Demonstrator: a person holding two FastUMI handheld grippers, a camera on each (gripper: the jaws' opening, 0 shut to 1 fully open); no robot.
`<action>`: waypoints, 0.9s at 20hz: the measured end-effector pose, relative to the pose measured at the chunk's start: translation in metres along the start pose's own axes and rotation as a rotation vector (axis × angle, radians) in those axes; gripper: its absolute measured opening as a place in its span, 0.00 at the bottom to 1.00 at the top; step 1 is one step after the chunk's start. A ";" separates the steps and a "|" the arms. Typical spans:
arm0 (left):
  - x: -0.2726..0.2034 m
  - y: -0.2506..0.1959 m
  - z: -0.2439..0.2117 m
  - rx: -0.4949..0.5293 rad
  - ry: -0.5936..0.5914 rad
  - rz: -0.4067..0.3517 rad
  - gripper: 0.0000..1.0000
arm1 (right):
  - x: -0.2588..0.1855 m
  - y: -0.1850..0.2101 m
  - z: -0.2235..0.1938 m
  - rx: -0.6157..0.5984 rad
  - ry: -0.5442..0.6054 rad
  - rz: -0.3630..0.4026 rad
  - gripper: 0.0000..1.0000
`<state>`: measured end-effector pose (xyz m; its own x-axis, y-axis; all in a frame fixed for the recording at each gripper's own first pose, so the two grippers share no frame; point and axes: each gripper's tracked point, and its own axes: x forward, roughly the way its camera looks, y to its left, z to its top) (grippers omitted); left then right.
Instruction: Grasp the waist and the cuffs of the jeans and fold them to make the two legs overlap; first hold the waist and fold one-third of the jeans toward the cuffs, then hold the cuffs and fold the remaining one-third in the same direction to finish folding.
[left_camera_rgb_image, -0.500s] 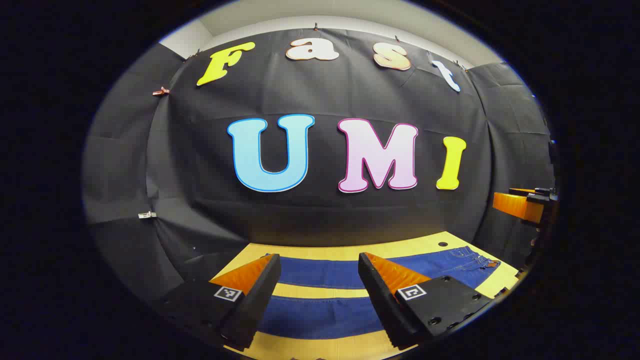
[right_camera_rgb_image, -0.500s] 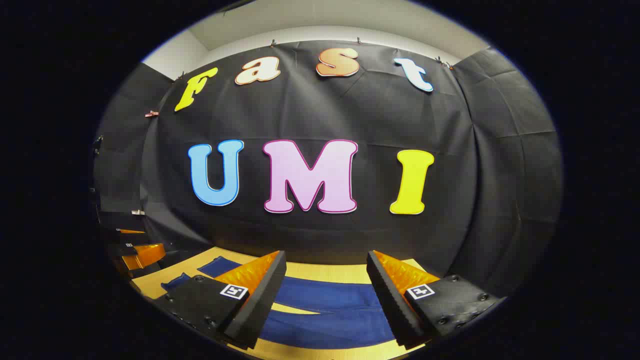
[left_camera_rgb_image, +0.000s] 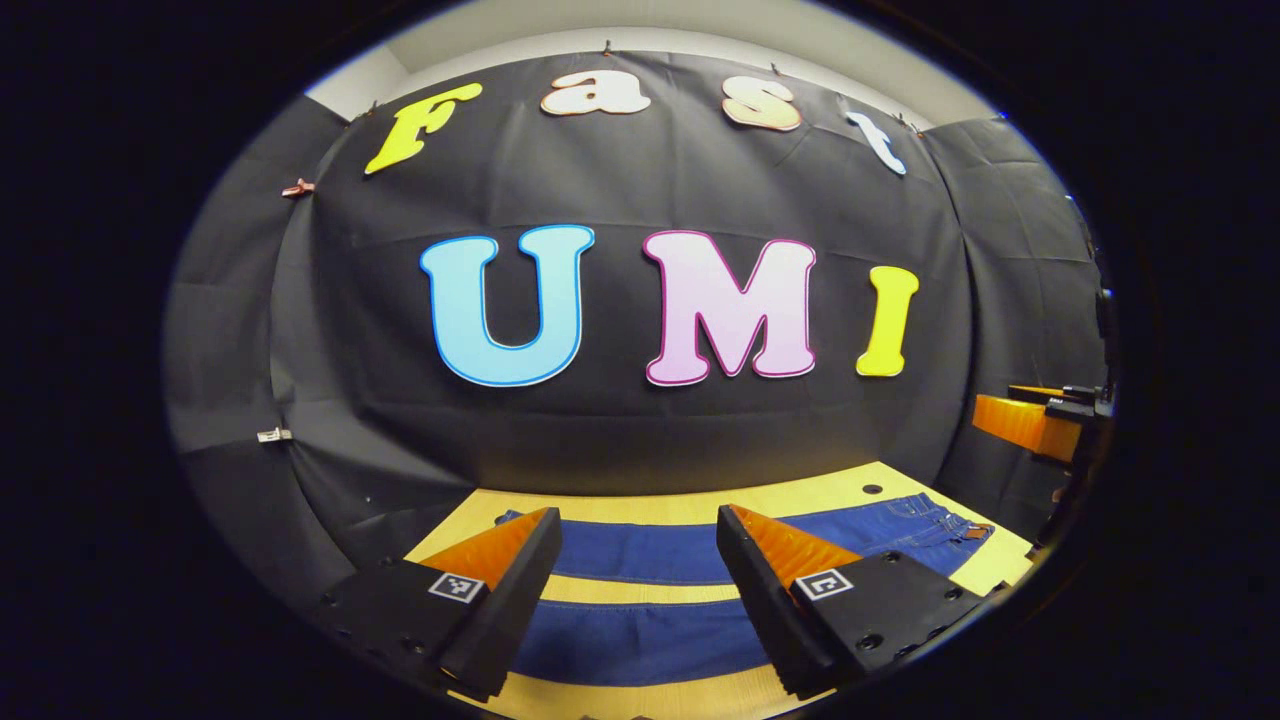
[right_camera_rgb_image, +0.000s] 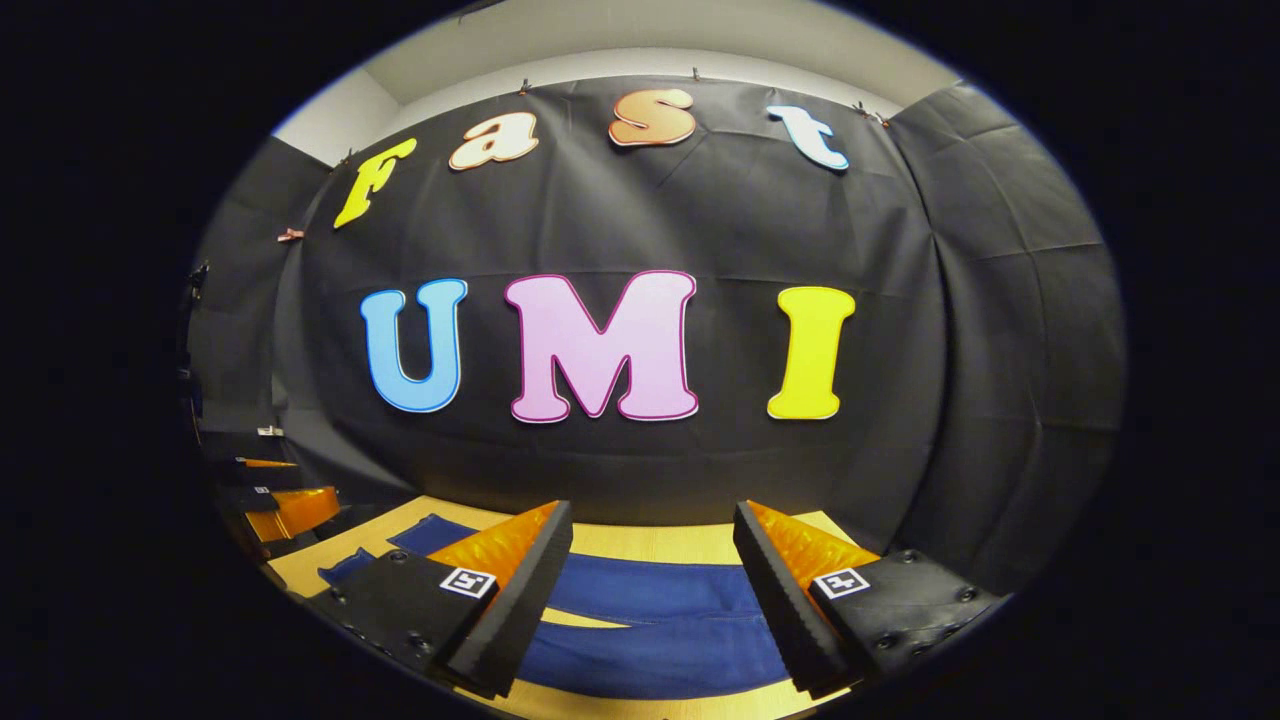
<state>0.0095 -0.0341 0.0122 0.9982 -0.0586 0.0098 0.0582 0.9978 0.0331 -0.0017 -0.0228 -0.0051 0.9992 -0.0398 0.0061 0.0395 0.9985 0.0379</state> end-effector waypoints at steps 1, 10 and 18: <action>-0.002 0.001 0.000 0.005 -0.004 -0.005 0.97 | -0.004 0.000 0.001 0.000 -0.003 -0.005 0.99; -0.013 0.008 -0.009 0.011 0.013 -0.037 0.97 | -0.024 0.000 0.003 -0.018 0.003 -0.038 0.99; -0.009 0.080 -0.082 0.331 0.122 -0.050 0.98 | -0.028 0.001 0.000 -0.067 0.022 -0.041 0.99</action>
<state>0.0062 0.0487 -0.0671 0.9894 -0.0831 -0.1187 0.1203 0.9281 0.3524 -0.0297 -0.0205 -0.0054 0.9967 -0.0801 -0.0163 0.0796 0.9964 -0.0293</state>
